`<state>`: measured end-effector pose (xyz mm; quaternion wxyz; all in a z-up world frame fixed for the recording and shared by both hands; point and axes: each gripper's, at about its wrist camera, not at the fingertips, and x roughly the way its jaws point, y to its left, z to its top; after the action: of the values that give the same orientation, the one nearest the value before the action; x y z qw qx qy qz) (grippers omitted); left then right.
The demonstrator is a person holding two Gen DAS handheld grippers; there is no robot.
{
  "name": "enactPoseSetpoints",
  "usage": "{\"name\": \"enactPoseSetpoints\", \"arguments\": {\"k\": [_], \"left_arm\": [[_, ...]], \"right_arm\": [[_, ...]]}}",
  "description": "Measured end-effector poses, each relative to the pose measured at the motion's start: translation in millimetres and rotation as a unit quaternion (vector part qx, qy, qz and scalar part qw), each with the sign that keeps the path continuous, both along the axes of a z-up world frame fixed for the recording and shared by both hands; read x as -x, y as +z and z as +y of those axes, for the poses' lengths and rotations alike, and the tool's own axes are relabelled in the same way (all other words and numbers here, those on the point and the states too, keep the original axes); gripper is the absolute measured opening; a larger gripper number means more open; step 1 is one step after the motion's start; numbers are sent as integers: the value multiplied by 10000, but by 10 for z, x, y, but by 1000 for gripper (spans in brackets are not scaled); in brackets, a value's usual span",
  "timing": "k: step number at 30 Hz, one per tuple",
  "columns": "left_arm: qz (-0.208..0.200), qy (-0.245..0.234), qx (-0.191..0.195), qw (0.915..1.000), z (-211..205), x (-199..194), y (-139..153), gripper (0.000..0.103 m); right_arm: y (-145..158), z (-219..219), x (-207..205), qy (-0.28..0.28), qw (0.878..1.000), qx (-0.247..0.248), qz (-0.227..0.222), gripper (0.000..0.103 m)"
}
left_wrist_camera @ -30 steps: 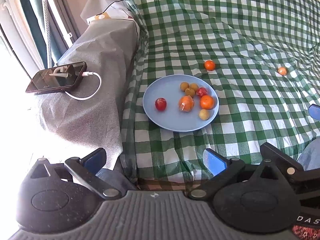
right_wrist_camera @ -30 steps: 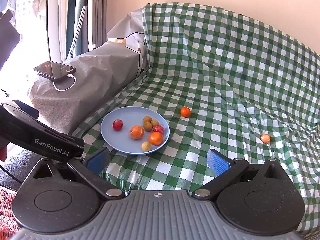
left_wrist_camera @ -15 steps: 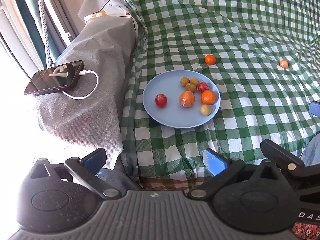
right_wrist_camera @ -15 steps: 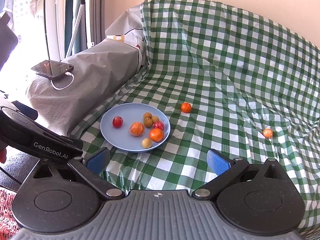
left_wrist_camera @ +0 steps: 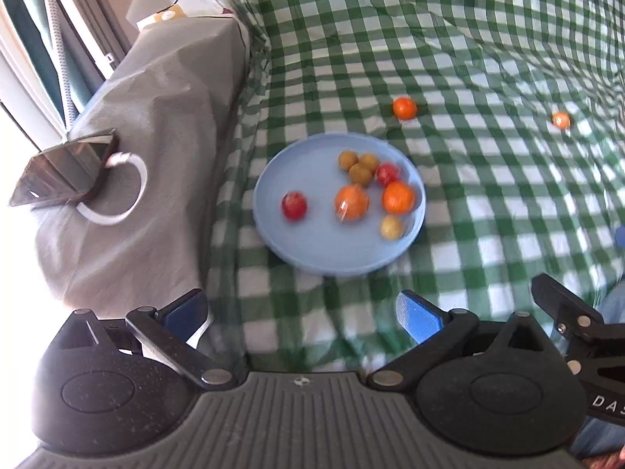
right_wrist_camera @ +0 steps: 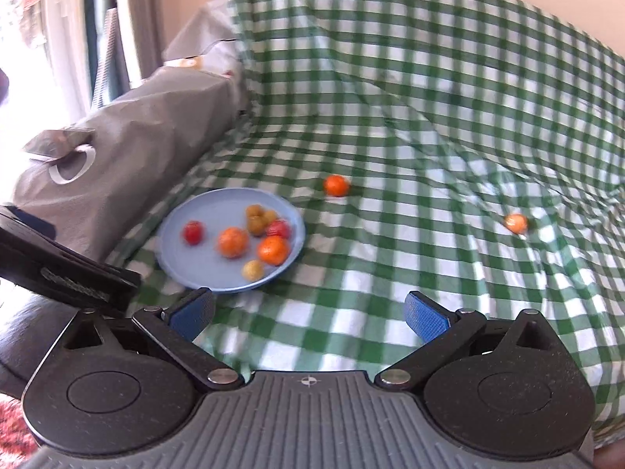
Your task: Organize fruits
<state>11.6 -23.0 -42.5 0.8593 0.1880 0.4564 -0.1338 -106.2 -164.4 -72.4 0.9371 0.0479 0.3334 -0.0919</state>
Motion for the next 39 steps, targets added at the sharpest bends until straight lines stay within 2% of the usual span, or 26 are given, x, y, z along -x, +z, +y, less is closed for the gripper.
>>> {"name": "enactPoseSetpoints", "arguments": {"k": [6,10,15,17,20,26,27,30,31,32,33,34,35,39], "left_arm": [[-142,-152,68,9998,-592,-561,8,103],[-188,-258,235,9992,-1066,-1039,-112,103],[-183,-465,327,9982,-1690,-1673,-481,103],[-24,-637,315,9975,-1922,-1926,-688,103],[149,-786,81,9968,-2222,-2250,-1007,103],[311,-680,-332,9967,-2449,-2580,-1464,103],[270,-676,-187,9972,-2414,-2579,-1466,103],[306,-590,-69,9978,-2387,-2600,-1466,102],[294,-581,-15,9979,-2379,-2594,-1457,96],[290,-640,139,9974,-2363,-2570,-1423,74],[298,-739,304,9964,-2351,-2538,-1362,39],[317,-805,332,9957,-2352,-2511,-1308,39],[330,-785,366,9957,-2343,-2485,-1262,39],[326,-876,649,9935,-2224,-2292,-1025,38]], "right_arm": [[-108,-639,-228,-829,9965,118,-19,102],[-216,-1227,-501,-1491,9882,320,-149,102],[-526,-2115,-944,-2248,9741,-5,-221,102],[-700,-2452,-1134,-2432,9697,-191,-142,102],[-970,-2892,-1446,-2762,9605,-325,20,102],[-1443,-3456,-1845,-3093,9499,-249,376,102],[-1524,-3522,-1890,-3115,9486,-281,489,102],[-1585,-3522,-1900,-3096,9505,-99,235,102],[-1586,-3519,-1908,-3088,9508,-72,238,102],[-1583,-3512,-1899,-3060,9517,-96,217,93],[-1566,-3494,-1885,-3000,9537,-124,145,82],[-1534,-3473,-1874,-2907,9567,-129,74,45],[-1504,-3458,-1881,-2818,9593,-172,109,42],[-1389,-3394,-1797,-2949,9547,-280,284,42]]}}
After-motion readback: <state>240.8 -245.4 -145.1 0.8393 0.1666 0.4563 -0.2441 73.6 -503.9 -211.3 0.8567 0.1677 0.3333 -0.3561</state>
